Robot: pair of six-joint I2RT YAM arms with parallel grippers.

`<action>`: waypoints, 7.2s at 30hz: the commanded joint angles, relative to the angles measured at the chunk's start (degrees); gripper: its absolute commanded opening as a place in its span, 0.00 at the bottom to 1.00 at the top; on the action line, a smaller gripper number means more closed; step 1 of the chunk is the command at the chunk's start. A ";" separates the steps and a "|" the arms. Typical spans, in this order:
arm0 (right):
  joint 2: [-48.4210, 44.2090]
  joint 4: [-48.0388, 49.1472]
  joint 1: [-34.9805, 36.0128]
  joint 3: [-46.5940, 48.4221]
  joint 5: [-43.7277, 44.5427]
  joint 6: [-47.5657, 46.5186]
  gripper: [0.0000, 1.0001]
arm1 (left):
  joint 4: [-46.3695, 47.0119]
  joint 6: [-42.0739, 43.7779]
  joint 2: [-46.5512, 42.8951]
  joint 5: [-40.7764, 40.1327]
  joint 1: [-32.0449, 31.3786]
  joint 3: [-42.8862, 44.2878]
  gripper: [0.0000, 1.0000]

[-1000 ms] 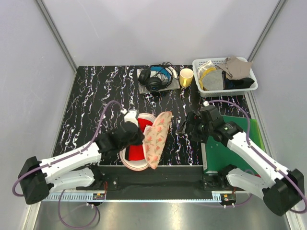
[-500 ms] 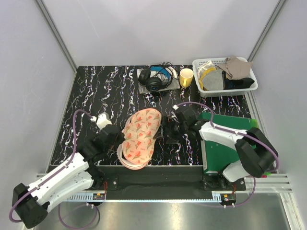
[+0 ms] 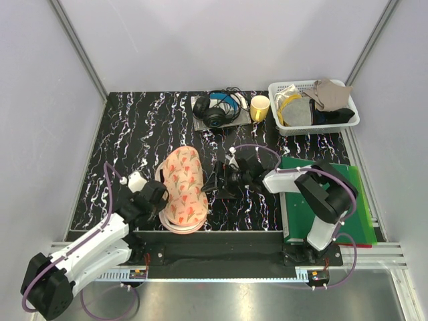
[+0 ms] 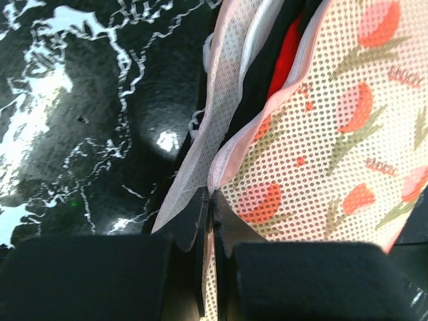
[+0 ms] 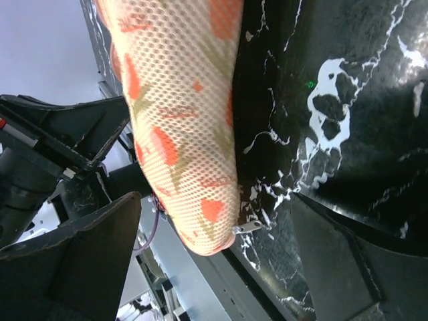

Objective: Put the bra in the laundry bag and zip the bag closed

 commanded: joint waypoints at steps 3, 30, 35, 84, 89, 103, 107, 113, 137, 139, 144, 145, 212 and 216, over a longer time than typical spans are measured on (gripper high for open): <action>6.76 10.89 0.95 2.77 -6.19 0.63 1.00 | 0.69 -1.75 -1.97 -0.48 0.88 -1.68 0.02; 23.39 38.74 4.12 6.64 -12.53 5.11 0.51 | 2.01 5.45 -13.31 4.97 0.80 -5.64 0.42; 20.76 39.98 4.12 3.05 -8.76 6.16 0.31 | 3.32 11.76 -15.77 6.55 0.88 -4.41 0.51; -8.69 25.48 5.17 -23.86 24.57 11.45 0.79 | 30.67 19.87 4.79 8.76 -8.96 -2.91 0.00; -10.62 24.52 5.26 -25.26 23.86 10.12 0.80 | 32.77 22.78 2.87 13.75 -8.43 -3.17 0.26; -9.74 25.92 5.17 -25.26 22.10 11.44 0.80 | 39.71 22.87 11.19 18.51 -7.30 -1.86 0.56; -9.13 25.39 5.17 -24.74 21.75 10.12 0.80 | 40.77 22.69 14.72 19.65 -5.62 0.16 0.46; -6.93 27.41 5.17 -24.74 20.87 10.56 0.81 | 40.51 23.83 13.14 17.54 -5.18 -0.18 0.20; 7.82 42.96 5.09 -20.52 14.45 16.18 1.00 | 32.25 14.16 7.08 3.57 -3.34 -8.01 0.00; 9.85 46.56 5.17 -19.73 14.19 18.37 1.00 | 30.50 14.69 6.55 2.60 -3.34 -7.22 0.00; 12.94 52.03 5.26 -19.38 15.67 26.10 1.00 | 24.17 18.82 -1.59 1.98 -3.42 -5.02 0.51; 11.54 50.46 5.43 -19.37 16.47 28.47 0.98 | 23.73 19.08 -3.45 3.11 -3.51 -5.89 0.55; -15.54 14.50 5.79 -17.18 44.69 55.12 0.19 | 75.23 26.39 35.46 -18.75 -32.96 -2.91 0.46; -15.63 13.97 5.88 -16.83 44.34 55.03 0.15 | 72.07 23.31 35.90 -22.00 -32.96 -1.59 0.36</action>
